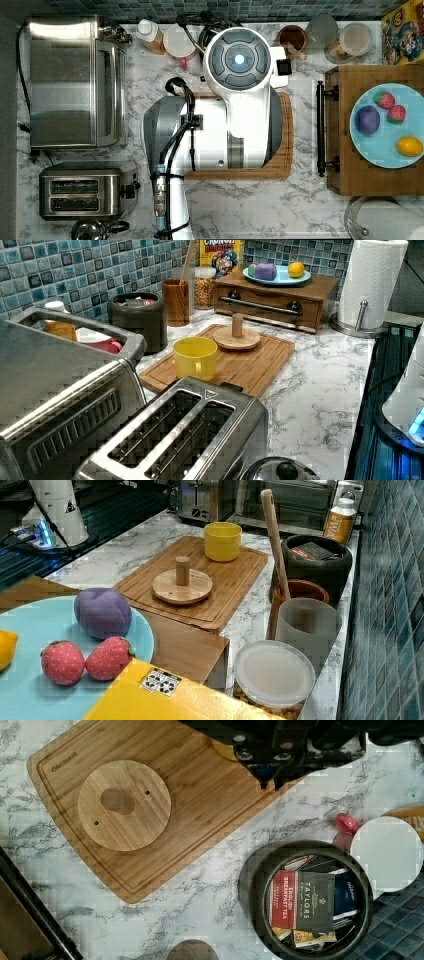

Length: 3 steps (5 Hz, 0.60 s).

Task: Open the lid of the tea container.

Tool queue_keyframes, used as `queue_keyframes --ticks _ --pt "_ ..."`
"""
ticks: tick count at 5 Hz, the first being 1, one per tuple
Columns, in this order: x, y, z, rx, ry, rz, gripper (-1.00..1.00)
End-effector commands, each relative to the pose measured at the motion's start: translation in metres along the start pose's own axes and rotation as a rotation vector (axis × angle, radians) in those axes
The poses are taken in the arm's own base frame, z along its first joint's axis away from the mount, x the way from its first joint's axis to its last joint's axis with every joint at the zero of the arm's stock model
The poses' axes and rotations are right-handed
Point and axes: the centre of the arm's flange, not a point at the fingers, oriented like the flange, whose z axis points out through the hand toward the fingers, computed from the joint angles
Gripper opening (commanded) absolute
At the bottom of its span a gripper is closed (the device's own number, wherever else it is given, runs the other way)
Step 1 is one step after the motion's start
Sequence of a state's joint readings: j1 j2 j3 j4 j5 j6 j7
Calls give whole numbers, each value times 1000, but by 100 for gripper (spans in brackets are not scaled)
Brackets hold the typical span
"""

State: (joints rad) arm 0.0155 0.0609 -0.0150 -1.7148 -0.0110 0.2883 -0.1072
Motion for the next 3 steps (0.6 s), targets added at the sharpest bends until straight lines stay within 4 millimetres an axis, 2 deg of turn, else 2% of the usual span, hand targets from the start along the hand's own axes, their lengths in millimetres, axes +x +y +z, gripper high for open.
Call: queue_keyframes --ticks 1,2,3 --pt "-1 80 43 -26 -61 126 -100" --pt "-4 99 51 -32 -56 149 -93" --pt "-7 116 60 -50 -39 201 100"
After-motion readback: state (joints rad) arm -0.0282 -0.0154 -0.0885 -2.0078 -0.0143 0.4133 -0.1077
